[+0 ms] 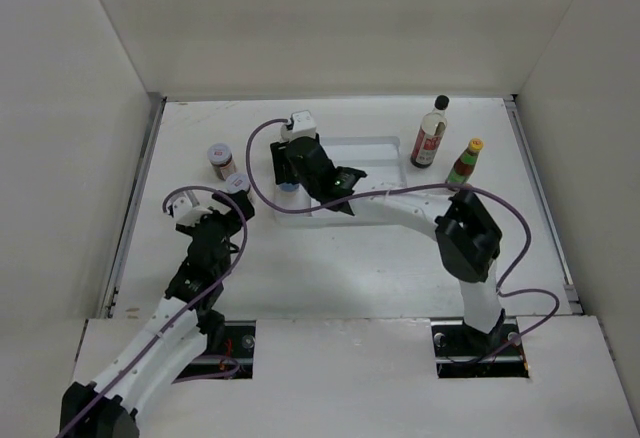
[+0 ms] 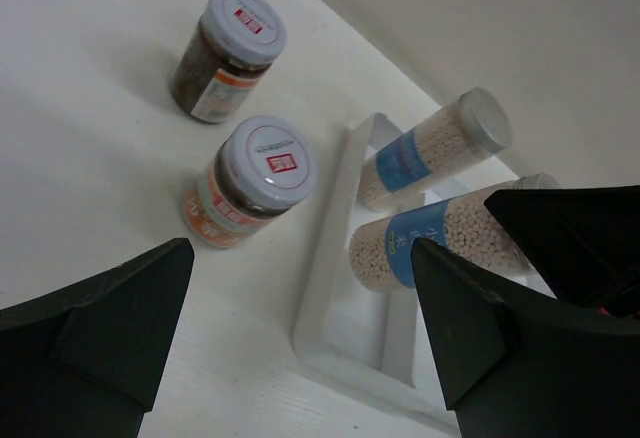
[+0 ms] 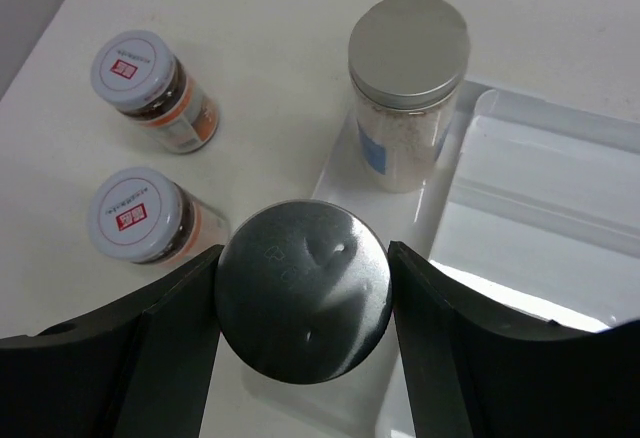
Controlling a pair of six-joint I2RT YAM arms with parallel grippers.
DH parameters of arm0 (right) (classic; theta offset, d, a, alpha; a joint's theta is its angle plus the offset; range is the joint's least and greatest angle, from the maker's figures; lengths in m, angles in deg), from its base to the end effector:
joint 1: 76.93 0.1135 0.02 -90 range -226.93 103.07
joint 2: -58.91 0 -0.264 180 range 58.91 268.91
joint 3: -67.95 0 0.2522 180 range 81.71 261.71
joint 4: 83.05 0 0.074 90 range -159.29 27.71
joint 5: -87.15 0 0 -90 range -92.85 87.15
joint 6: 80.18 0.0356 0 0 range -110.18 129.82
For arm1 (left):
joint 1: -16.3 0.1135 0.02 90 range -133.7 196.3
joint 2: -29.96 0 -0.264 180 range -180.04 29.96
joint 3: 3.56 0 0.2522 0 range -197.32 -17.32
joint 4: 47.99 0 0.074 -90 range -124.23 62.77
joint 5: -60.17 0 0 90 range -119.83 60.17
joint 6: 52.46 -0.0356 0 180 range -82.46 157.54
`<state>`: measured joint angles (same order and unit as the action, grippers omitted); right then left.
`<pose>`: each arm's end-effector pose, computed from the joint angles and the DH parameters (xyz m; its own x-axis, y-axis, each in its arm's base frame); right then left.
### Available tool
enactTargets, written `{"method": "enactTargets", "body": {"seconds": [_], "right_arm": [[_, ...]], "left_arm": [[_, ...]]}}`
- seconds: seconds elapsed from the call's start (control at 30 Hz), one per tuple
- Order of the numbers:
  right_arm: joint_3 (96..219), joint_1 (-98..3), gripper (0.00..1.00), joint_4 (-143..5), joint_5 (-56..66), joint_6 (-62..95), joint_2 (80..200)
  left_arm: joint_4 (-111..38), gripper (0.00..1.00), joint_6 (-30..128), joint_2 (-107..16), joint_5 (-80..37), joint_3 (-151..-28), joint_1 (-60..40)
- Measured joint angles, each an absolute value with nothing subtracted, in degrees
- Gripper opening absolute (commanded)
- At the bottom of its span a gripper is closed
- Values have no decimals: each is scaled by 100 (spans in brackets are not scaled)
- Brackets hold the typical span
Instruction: Organize the condiment bottles
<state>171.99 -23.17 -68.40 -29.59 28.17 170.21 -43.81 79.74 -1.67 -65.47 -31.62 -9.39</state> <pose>0.2874 0.3650 0.2881 -0.3584 -0.0135 -0.9335 -0.3800 0.9154 0.1327 0.1432 -0.0459 0.2224 0.0228 -0.6168 -0.7868 -0.2061 0.7672 -0.6074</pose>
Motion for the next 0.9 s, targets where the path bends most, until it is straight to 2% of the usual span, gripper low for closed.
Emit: {"method": "enactTargets", "body": {"seconds": [0.33, 0.4, 0.5, 0.57, 0.73, 0.9], "right_arm": [[17583, -2534, 55, -6860, -3005, 2572, 17655], [17656, -2566, 60, -6943, -3082, 2508, 17743], [17715, -2577, 80, -7100, -3196, 2421, 17889], [17723, -2575, 88, -7173, -3235, 2386, 17939], [17632, -2575, 98, -7402, -3244, 2355, 17839], [16696, -2575, 99, -7415, -3248, 2340, 16711]], "left_arm": [[-4259, 92, 8173, -445, -5900, -3077, -310], [-4259, 92, 8188, -556, -5856, -3077, -310], [-4259, 92, 8190, -775, -5827, -3077, -310], [-4259, 92, 8190, -908, -5825, -3077, -312], [-4257, 92, 8190, -1033, -5845, -3077, -362], [-4261, 92, 8188, -937, -5882, -3077, -603]]}}
